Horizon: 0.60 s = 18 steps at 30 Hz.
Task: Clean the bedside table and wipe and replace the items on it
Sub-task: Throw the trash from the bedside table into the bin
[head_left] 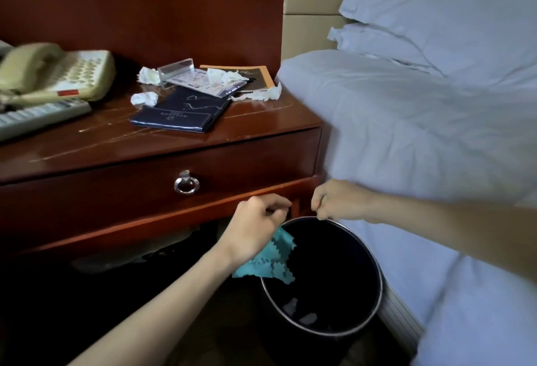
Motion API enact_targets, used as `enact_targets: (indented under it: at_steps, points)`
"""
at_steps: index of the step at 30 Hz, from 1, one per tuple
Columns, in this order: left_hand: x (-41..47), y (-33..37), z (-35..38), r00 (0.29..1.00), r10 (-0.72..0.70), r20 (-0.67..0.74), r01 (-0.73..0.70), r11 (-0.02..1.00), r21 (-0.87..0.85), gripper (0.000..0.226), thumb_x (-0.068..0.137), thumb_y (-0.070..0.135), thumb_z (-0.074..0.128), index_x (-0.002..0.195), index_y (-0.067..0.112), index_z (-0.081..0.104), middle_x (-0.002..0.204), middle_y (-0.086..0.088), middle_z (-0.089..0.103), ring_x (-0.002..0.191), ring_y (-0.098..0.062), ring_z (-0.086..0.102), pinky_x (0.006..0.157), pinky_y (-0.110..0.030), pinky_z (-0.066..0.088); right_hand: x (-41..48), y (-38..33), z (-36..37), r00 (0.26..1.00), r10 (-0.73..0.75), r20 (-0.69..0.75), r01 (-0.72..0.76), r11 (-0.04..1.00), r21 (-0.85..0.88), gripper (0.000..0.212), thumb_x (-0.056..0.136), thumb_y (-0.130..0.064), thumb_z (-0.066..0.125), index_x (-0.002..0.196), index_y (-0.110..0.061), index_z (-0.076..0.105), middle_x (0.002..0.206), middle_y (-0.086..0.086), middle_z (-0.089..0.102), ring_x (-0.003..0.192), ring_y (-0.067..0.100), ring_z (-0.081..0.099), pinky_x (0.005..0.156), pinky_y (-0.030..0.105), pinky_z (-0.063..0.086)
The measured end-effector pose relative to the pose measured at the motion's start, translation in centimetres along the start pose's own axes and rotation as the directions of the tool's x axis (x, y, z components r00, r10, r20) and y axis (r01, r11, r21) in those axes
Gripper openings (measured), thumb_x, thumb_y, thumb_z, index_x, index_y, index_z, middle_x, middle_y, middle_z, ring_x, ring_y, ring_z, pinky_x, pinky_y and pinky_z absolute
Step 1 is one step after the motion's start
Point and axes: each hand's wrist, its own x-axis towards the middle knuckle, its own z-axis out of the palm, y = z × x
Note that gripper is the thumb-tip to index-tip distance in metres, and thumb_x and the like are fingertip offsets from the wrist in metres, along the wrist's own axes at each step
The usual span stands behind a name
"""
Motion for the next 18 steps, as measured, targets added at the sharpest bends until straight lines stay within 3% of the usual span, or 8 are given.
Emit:
enact_targets:
  at_steps: [3,6,8,11,14,18]
  points:
    - [0.2,2.2,-3.8,0.984,0.173,-0.039,-0.167,0.978,0.124,0.022,0.092,0.015,0.056,0.110,0.019,0.069,0.097,0.006,0.069,0.078,0.000,0.061,0.070,-0.005,0.042,0.1,-2.3,-2.3,0.995,-0.049,-0.092,0.060,0.990,0.124,0.011,0.076,0.002,0.065,0.078,-0.008,0.068,0.067,0.006,0.065,0.053,0.007,0.060,0.054,0.018,0.051]
    - [1.0,4.3,-8.4,0.959,0.269,-0.092,-0.250,0.952,0.177,0.020,0.090,0.016,0.058,0.104,0.023,0.070,0.092,0.010,0.070,0.081,-0.003,0.064,0.076,-0.012,0.046,-0.3,-5.0,-5.0,0.972,-0.086,-0.218,0.135,0.966,0.222,0.015,0.078,0.001,0.062,0.071,-0.011,0.068,0.066,0.006,0.069,0.053,0.009,0.063,0.050,0.018,0.051]
    - [1.9,5.1,-11.2,0.942,0.303,-0.148,-0.270,0.941,0.206,0.018,0.089,0.018,0.059,0.100,0.026,0.070,0.083,0.015,0.070,0.078,0.001,0.064,0.071,-0.012,0.046,-0.4,-6.8,-6.6,0.947,-0.110,-0.302,0.189,0.950,0.248,0.019,0.079,0.000,0.060,0.067,-0.012,0.068,0.065,0.006,0.071,0.053,0.010,0.064,0.050,0.019,0.050]
    - [3.7,5.0,-14.1,0.923,0.309,-0.231,-0.253,0.937,0.240,0.016,0.088,0.017,0.060,0.093,0.029,0.070,0.072,0.019,0.066,0.067,0.011,0.058,0.063,-0.003,0.037,-0.1,-9.2,-8.0,0.922,-0.140,-0.360,0.241,0.937,0.253,0.018,0.078,0.000,0.057,0.068,-0.010,0.068,0.067,0.006,0.070,0.056,0.012,0.063,0.050,0.019,0.049]
    - [5.1,4.0,-15.9,0.921,0.283,-0.268,-0.208,0.938,0.276,0.017,0.087,0.012,0.061,0.095,0.024,0.070,0.086,0.011,0.070,0.081,0.001,0.063,0.068,0.000,0.037,1.3,-11.7,-8.6,0.894,-0.188,-0.407,0.290,0.935,0.206,0.016,0.077,-0.001,0.057,0.068,-0.011,0.066,0.063,0.003,0.068,0.055,0.012,0.062,0.050,0.021,0.050]
    - [6.1,1.7,-18.6,0.899,0.209,-0.384,-0.082,0.944,0.320,0.019,0.085,0.010,0.062,0.100,0.016,0.070,0.092,0.004,0.069,0.081,-0.006,0.059,0.067,0.002,0.035,4.0,-15.1,-9.2,0.832,-0.284,-0.476,0.350,0.935,0.053,0.013,0.077,-0.002,0.060,0.069,-0.011,0.066,0.061,-0.003,0.062,0.059,0.013,0.058,0.053,0.017,0.050]
